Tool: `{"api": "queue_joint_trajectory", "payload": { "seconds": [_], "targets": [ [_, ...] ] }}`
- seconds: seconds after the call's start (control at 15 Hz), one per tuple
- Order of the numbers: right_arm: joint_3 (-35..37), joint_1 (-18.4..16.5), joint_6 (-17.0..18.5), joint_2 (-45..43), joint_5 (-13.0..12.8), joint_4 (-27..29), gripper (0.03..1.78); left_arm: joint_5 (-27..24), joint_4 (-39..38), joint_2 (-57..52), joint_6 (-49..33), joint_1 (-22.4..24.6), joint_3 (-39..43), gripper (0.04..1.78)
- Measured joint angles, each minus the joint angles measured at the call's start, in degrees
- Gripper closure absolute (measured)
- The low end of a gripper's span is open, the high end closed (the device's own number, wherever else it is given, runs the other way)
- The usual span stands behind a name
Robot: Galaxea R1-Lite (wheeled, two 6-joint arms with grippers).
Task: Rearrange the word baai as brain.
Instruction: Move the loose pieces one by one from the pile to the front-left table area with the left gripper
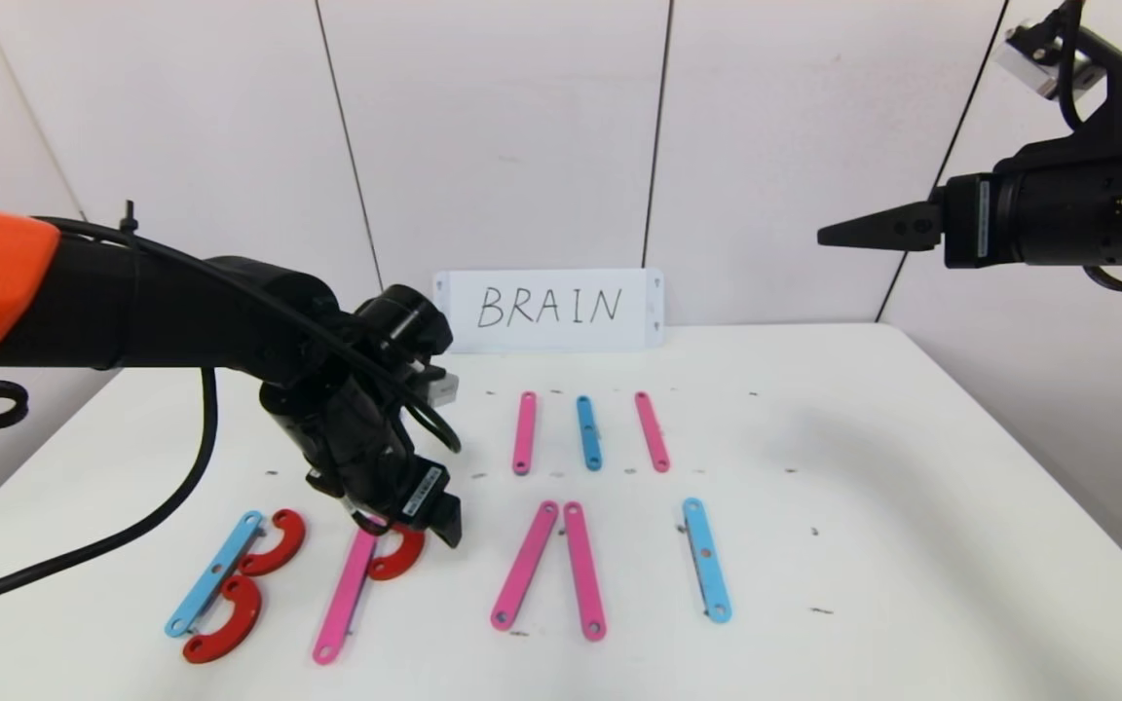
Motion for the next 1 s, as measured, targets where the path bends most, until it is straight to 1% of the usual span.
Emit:
{"api": "queue_joint_trajectory", "payload": {
  "seconds": [0.27, 0.4, 0.53, 0.73, 1.0],
  "targets": [
    [0.0, -0.1, 0.0, -0.1, 0.0, 0.0, 0.07, 0.9, 3.0, -2.5, -1.7, 0.3, -6.1, 0.08],
    [0.0, -0.1, 0.0, -0.3, 0.0, 0.0, 0.07, 4.9, 2.5, -2.7, -3.8, 0.7, -8.8, 0.08],
    [0.0, -0.1, 0.0, -0.4, 0.0, 0.0, 0.07, 8.1, 1.3, -2.4, -4.7, 1.5, -11.0, 0.08],
    [0.0, -0.1, 0.0, -0.4, 0.0, 0.0, 0.07, 8.4, -3.0, -1.5, -5.0, 4.2, -12.8, 0.08],
    [0.0, -0.1, 0.0, -0.4, 0.0, 0.0, 0.07, 8.4, -8.1, 1.3, -6.8, 7.2, -13.1, 0.08]
  ]
}}
